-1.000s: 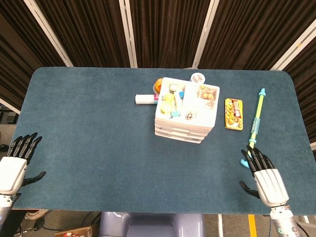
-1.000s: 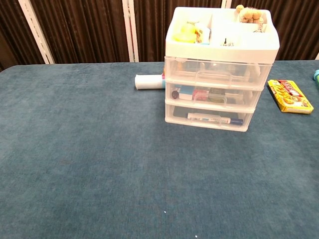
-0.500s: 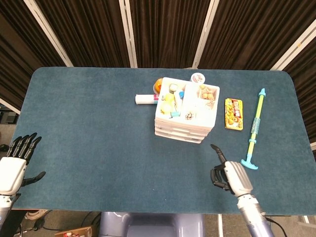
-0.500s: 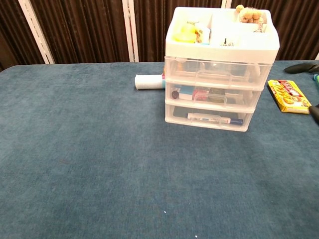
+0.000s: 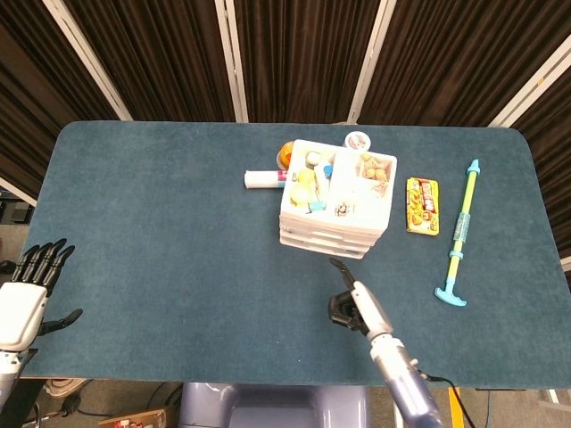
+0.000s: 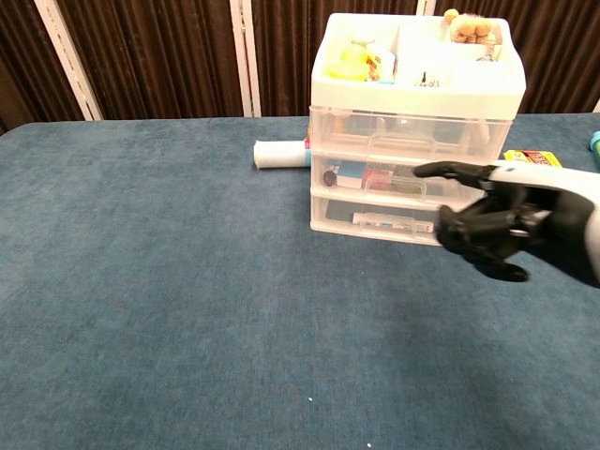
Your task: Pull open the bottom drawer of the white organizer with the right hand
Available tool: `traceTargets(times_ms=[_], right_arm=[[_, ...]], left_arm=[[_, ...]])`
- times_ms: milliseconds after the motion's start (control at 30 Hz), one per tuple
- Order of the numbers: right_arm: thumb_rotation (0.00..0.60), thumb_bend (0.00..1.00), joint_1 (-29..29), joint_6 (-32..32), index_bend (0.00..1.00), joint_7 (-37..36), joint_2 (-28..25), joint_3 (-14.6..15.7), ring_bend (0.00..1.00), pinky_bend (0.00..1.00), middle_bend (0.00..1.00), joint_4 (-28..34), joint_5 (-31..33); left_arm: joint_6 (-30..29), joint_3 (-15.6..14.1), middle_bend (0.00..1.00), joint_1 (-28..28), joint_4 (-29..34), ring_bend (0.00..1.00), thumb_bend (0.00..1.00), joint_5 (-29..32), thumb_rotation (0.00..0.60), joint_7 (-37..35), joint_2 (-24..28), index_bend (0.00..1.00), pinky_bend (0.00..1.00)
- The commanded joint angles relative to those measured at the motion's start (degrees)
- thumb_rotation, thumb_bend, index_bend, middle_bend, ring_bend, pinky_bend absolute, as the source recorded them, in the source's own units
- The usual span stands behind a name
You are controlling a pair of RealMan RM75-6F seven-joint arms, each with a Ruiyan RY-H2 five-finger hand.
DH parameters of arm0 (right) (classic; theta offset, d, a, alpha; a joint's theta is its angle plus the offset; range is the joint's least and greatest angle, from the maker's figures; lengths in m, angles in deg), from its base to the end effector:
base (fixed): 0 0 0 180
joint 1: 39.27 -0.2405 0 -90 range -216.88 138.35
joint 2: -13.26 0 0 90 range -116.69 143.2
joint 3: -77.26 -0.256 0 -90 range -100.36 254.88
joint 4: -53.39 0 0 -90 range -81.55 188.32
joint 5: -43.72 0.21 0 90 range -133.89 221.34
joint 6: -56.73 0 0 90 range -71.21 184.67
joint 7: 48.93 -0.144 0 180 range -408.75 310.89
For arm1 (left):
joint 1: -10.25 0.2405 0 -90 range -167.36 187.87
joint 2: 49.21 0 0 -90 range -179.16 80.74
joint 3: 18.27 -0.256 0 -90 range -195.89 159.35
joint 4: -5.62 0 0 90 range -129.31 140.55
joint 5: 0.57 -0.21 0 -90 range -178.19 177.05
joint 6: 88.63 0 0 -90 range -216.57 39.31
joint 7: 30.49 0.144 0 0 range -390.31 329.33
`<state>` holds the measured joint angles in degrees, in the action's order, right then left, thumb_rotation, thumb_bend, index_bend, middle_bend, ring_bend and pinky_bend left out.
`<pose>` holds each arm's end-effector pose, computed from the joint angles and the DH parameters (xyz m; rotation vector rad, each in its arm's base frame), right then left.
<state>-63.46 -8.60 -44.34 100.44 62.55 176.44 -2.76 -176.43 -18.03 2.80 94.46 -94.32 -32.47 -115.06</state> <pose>-0.1124 -0.2278 0.0074 1.1862 -2.0481 1.2354 -0.2956 0.1844 0.1469 -1.5236 -0.8215 -1.0122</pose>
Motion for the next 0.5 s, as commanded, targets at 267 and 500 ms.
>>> traceTargets(times_ms=[267, 500], right_arm=[[0.6, 0.74, -5.7, -2.9, 0.0, 2.2, 8.2, -5.1, 0.87, 0.93, 0.87, -4.8, 6.6], [0.6, 0.74, -7.3, -4.0, 0.0, 1.4, 10.0, -8.6, 0.87, 0.93, 0.87, -7.7, 9.9]], left_arm=[[0.3, 0.1, 0.0, -0.1, 0.1, 0.0, 0.04, 0.4, 0.6, -0.7, 0.1, 0.0, 0.03], [0.5, 0.0, 0.0, -0.1, 0.3, 0.0, 0.04, 0.5, 0.6, -1.5, 0.4, 0.0, 0.03]])
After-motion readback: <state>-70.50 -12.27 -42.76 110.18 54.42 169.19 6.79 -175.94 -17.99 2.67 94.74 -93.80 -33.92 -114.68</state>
